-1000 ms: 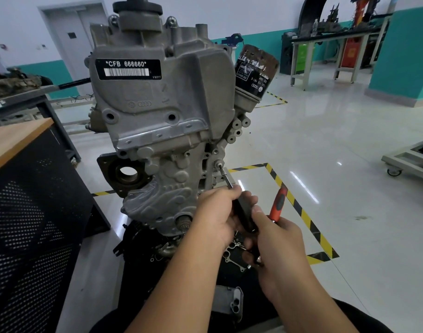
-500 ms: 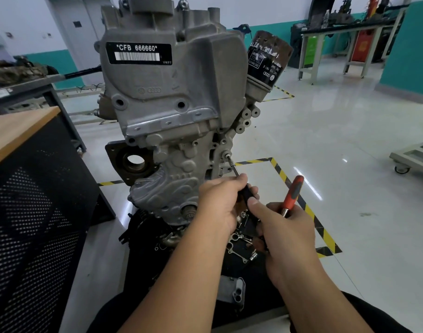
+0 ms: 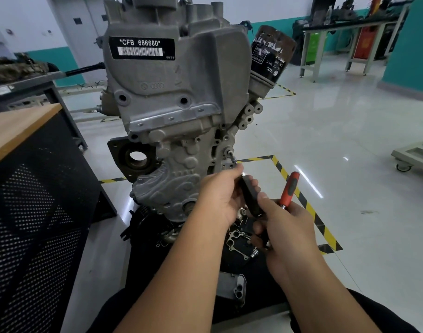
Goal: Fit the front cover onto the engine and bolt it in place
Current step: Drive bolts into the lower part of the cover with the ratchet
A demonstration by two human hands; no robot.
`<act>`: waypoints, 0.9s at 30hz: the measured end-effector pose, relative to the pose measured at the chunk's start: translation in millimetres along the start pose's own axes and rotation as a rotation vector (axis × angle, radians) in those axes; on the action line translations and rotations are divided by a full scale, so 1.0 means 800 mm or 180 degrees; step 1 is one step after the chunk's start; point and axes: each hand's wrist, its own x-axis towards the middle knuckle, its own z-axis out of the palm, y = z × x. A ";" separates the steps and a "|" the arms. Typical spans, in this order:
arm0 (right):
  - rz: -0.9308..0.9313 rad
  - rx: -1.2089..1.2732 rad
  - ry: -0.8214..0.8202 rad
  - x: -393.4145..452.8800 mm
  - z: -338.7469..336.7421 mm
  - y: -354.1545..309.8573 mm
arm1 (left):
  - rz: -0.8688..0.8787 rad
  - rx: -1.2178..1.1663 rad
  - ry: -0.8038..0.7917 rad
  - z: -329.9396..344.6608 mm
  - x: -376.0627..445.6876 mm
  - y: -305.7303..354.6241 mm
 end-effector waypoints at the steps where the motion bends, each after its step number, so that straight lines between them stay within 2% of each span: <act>1: 0.0113 0.0072 -0.0015 0.000 0.000 -0.001 | -0.0073 -0.0066 -0.0007 0.000 0.002 0.002; 11: 0.0138 -0.0033 -0.0157 -0.001 -0.002 0.003 | -0.0025 0.0009 0.0237 0.005 0.043 0.022; 16: 0.0170 -0.0021 -0.0304 0.002 -0.003 0.004 | 0.0034 -0.0221 0.0316 0.003 0.065 0.029; 27: 0.0334 -0.0093 -0.0182 0.003 0.002 0.009 | 0.0035 -0.0756 0.0284 0.011 0.071 0.018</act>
